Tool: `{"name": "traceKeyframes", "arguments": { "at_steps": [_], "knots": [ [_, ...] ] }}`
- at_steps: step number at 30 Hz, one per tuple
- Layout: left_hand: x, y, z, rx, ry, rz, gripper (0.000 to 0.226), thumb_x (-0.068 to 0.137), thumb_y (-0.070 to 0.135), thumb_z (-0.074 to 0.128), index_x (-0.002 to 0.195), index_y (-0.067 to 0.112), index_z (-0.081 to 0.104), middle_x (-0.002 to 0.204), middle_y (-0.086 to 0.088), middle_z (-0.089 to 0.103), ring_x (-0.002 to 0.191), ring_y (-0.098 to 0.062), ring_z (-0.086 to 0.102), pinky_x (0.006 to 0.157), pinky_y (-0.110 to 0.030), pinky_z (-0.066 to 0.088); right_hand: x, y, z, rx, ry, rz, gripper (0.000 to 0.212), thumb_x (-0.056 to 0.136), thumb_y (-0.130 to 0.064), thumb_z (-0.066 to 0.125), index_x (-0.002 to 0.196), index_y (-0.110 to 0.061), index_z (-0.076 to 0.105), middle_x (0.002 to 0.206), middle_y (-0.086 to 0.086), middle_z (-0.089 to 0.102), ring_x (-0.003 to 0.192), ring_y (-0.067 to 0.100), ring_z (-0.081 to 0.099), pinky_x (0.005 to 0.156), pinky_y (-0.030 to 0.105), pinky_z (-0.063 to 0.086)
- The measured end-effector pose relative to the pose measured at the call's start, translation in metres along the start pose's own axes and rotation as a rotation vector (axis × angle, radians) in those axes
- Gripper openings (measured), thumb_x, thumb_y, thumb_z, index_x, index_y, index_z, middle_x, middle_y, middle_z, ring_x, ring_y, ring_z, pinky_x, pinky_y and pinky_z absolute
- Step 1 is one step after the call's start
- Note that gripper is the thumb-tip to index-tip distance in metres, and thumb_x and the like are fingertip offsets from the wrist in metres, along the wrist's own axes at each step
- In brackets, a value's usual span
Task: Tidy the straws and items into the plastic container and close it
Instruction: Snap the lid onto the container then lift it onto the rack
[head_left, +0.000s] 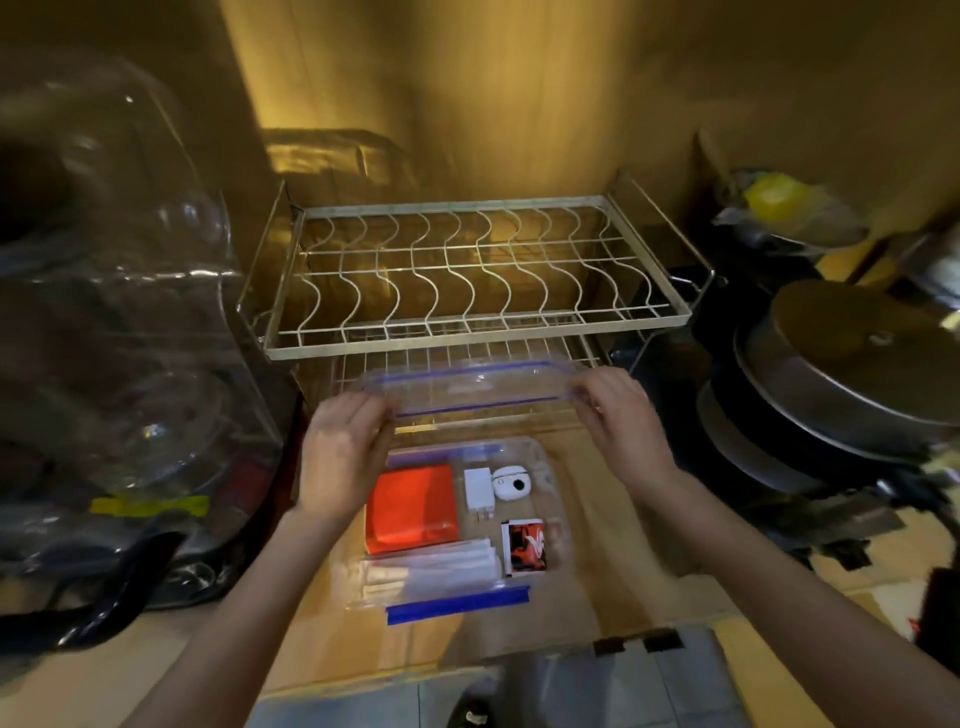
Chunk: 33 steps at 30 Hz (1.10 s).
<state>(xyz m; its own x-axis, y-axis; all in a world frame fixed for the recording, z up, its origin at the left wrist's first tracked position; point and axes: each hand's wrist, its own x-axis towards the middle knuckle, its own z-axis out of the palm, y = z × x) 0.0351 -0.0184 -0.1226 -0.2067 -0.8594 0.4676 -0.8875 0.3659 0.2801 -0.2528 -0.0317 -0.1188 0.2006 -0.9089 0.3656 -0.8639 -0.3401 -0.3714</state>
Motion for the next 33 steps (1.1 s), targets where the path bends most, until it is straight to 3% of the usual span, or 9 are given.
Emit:
{"name": "traceKeyframes", "arguments": {
  "at_steps": [4,8,12,17,21,25,28,31,33],
  "knots": [
    [-0.011,0.021,-0.037,-0.220,0.029,-0.062,0.020,0.075,0.007,0.071,0.094,0.006,0.065,0.087,-0.011,0.069,0.080,-0.020,0.065,0.073,-0.025,0.048,-0.010,-0.017,-0.047,0.235,-0.087,0.071,0.016,0.086,-0.009,0.062,0.101,-0.012,0.061,0.097,-0.004,0.057,0.090,0.011,0.054,0.077,0.021,0.045],
    [-0.023,0.036,-0.069,-0.522,0.075,-0.234,0.039,0.069,0.008,0.077,0.103,0.017,0.061,0.090,0.012,0.064,0.082,0.012,0.059,0.071,-0.001,0.046,-0.016,-0.029,-0.091,0.603,-0.127,0.085,0.021,0.080,-0.002,0.067,0.095,-0.017,0.063,0.095,0.003,0.064,0.089,0.009,0.062,0.077,0.021,0.053],
    [-0.035,0.046,-0.076,-0.797,0.091,-0.408,0.054,0.068,0.008,0.075,0.114,0.025,0.053,0.093,0.012,0.064,0.085,0.005,0.065,0.072,-0.009,0.054,-0.023,-0.031,-0.102,0.876,-0.179,0.187,0.022,0.080,-0.005,0.065,0.096,-0.021,0.063,0.093,-0.005,0.065,0.084,-0.003,0.064,0.070,0.012,0.053],
    [-0.066,0.038,-0.048,-1.152,-0.123,-0.717,0.044,0.055,0.037,0.081,0.094,0.022,0.068,0.083,-0.002,0.075,0.073,-0.012,0.071,0.063,-0.022,0.059,-0.027,-0.023,-0.086,1.084,-0.223,0.366,0.026,0.083,-0.015,0.062,0.109,-0.012,0.063,0.097,0.003,0.068,0.089,0.016,0.066,0.076,0.028,0.055],
    [-0.082,0.033,-0.030,-1.165,-0.028,-0.901,0.015,0.080,0.016,0.066,0.094,0.010,0.063,0.055,0.002,0.068,0.045,-0.003,0.061,0.044,-0.014,0.048,-0.031,-0.016,-0.059,1.233,-0.167,0.620,0.038,0.087,-0.012,0.058,0.124,-0.009,0.053,0.108,0.009,0.066,0.094,0.019,0.066,0.082,0.034,0.055],
    [-0.085,0.034,-0.022,-1.229,0.006,-1.061,0.021,0.085,0.016,0.062,0.105,0.009,0.055,0.077,-0.005,0.065,0.046,-0.006,0.065,0.041,-0.015,0.050,-0.052,-0.015,-0.019,1.161,-0.192,0.726,0.046,0.082,-0.017,0.067,0.126,-0.015,0.052,0.113,0.006,0.068,0.095,0.021,0.070,0.077,0.032,0.057],
    [-0.080,0.032,-0.012,-1.015,0.031,-1.137,0.027,0.088,0.017,0.059,0.113,0.012,0.052,0.088,-0.008,0.066,0.060,-0.014,0.066,0.044,-0.016,0.052,-0.063,-0.025,0.012,1.048,-0.163,0.757,0.043,0.087,-0.020,0.062,0.129,-0.017,0.050,0.114,-0.002,0.064,0.098,0.018,0.066,0.080,0.033,0.055],
    [-0.082,0.029,-0.004,-0.635,0.011,-1.009,0.031,0.091,0.021,0.053,0.118,0.006,0.057,0.108,-0.017,0.066,0.093,-0.031,0.063,0.074,-0.029,0.046,-0.065,-0.029,0.035,0.923,-0.126,0.768,0.035,0.094,-0.019,0.052,0.128,-0.013,0.051,0.111,-0.002,0.061,0.091,0.013,0.062,0.076,0.027,0.051],
    [-0.087,0.025,0.001,-0.482,-0.034,-0.933,0.030,0.092,0.023,0.051,0.115,0.004,0.060,0.109,-0.018,0.066,0.104,-0.033,0.059,0.077,-0.029,0.038,-0.065,-0.031,0.046,0.859,-0.130,0.749,0.033,0.095,-0.018,0.049,0.128,-0.014,0.051,0.116,0.003,0.062,0.100,0.019,0.061,0.082,0.029,0.050]
  ]
}}
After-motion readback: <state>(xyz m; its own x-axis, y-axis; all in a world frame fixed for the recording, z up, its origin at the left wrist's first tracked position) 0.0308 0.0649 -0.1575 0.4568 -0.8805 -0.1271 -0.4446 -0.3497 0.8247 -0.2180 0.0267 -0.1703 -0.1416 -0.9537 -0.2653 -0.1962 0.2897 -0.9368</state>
